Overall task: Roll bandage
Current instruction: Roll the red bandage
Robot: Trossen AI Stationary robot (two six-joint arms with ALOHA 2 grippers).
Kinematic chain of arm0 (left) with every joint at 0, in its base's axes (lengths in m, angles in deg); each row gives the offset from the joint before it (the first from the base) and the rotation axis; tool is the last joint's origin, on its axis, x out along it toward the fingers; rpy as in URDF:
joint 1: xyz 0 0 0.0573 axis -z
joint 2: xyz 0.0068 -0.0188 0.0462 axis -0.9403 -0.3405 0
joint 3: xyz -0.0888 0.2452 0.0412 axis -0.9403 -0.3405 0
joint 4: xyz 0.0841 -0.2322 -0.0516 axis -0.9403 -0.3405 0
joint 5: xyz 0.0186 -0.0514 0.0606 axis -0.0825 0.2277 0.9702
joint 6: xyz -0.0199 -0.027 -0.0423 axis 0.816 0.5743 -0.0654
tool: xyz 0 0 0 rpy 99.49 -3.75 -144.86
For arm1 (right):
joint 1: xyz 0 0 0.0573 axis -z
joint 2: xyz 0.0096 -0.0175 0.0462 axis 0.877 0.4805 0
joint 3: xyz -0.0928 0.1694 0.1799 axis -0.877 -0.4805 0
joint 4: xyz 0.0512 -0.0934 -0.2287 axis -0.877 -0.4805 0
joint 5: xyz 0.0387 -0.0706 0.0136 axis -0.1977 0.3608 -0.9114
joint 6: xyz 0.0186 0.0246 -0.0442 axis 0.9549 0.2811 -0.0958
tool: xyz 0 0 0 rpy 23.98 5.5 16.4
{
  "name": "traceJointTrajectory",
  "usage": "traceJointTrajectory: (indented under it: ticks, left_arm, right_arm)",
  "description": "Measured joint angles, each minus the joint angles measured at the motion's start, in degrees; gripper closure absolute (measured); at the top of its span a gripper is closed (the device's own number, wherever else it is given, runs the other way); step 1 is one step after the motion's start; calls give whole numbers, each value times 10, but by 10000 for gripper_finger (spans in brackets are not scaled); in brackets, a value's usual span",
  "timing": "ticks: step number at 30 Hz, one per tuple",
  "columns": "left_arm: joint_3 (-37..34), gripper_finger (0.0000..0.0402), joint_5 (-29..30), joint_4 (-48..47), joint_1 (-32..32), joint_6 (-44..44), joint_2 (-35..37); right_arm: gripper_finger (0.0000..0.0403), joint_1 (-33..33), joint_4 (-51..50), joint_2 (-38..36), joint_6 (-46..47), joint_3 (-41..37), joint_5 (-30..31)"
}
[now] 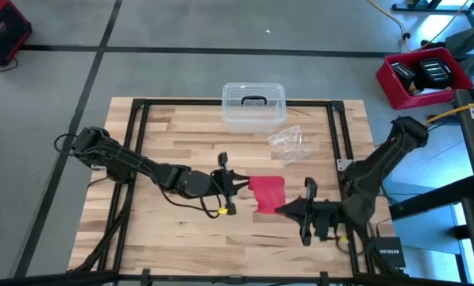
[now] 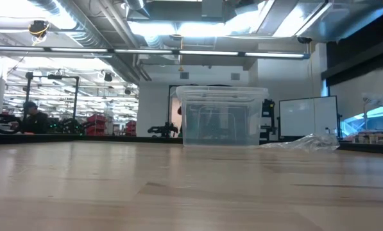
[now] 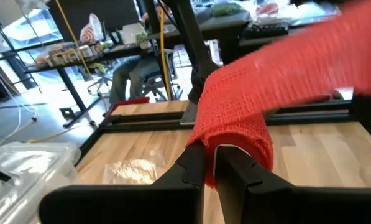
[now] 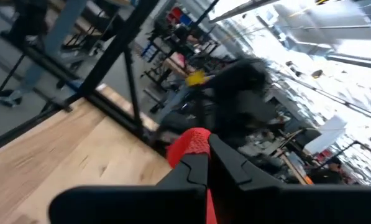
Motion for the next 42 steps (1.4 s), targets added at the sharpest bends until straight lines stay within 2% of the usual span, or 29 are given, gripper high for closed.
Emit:
traceJointTrajectory:
  ticks: [9,20,25,33,36,42]
  left_arm:
    - [0,389,1,44,4,-46,0]
    - [0,389,1,95,32,-98,0]
    - [-1,389,1,99,46,-99,0]
    - [-1,389,1,100,57,-113,0]
    - [-1,389,1,96,57,-112,0]
    - [-1,389,1,92,55,-109,0]
  right_arm:
    - [398,-25,-38,57,61,0,30]
    - [398,10,-138,91,188,0,25]
    - [398,20,-172,93,212,0,31]
    - [397,24,-163,93,211,0,25]
    - [380,24,-151,93,206,0,30]
    - [298,23,-137,93,149,0,28]
